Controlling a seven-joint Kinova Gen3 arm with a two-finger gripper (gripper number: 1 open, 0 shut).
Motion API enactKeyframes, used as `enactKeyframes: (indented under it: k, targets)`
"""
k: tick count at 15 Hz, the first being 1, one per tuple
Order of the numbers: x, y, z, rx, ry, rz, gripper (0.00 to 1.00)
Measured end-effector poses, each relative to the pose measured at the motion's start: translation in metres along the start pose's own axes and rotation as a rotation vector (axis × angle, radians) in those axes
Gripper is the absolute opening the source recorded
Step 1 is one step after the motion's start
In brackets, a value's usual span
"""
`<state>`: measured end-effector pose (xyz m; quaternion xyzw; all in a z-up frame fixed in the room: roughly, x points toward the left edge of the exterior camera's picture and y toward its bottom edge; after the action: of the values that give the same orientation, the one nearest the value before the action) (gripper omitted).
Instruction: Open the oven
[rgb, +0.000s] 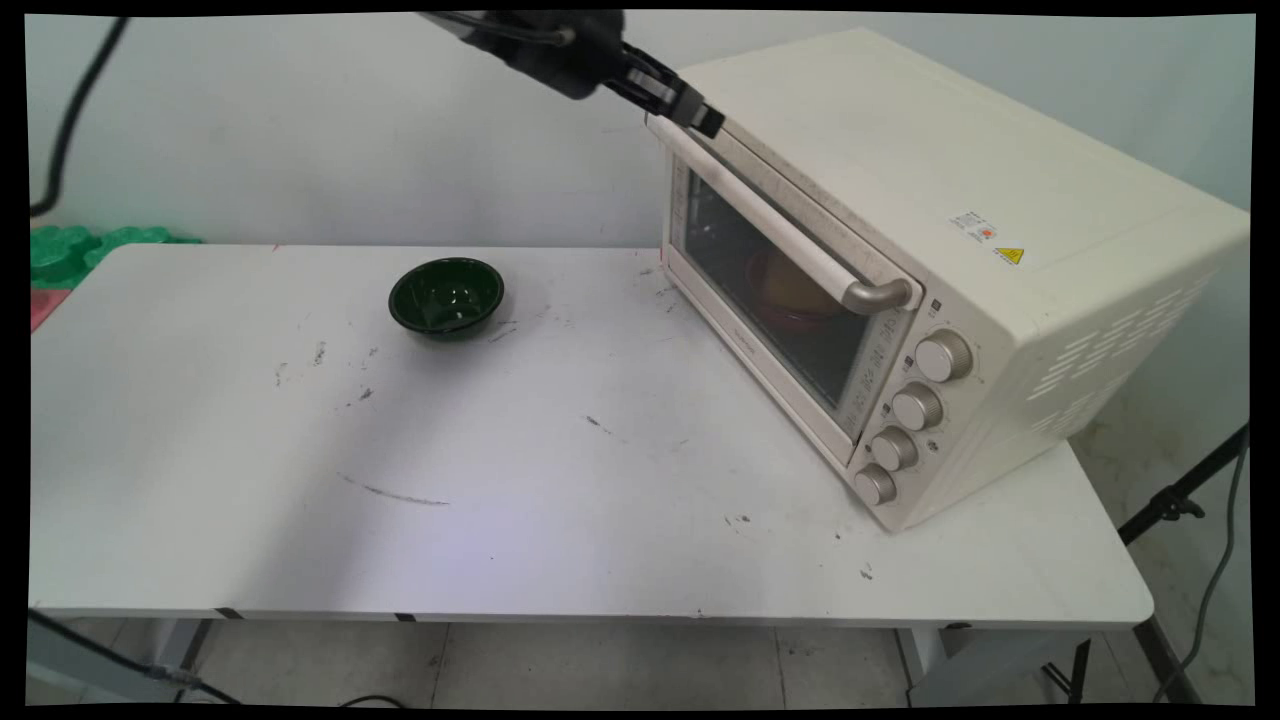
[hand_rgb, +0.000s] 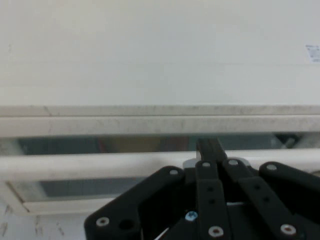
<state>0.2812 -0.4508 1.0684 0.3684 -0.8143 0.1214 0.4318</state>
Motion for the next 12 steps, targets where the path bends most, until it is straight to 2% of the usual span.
enactKeyframes:
  k: [6, 12]
  targets:
    - [0.011, 0.001, 0.042, 0.023, -0.032, 0.044, 0.0]
    - [0.015, 0.002, 0.06, 0.048, -0.068, 0.062, 0.0]
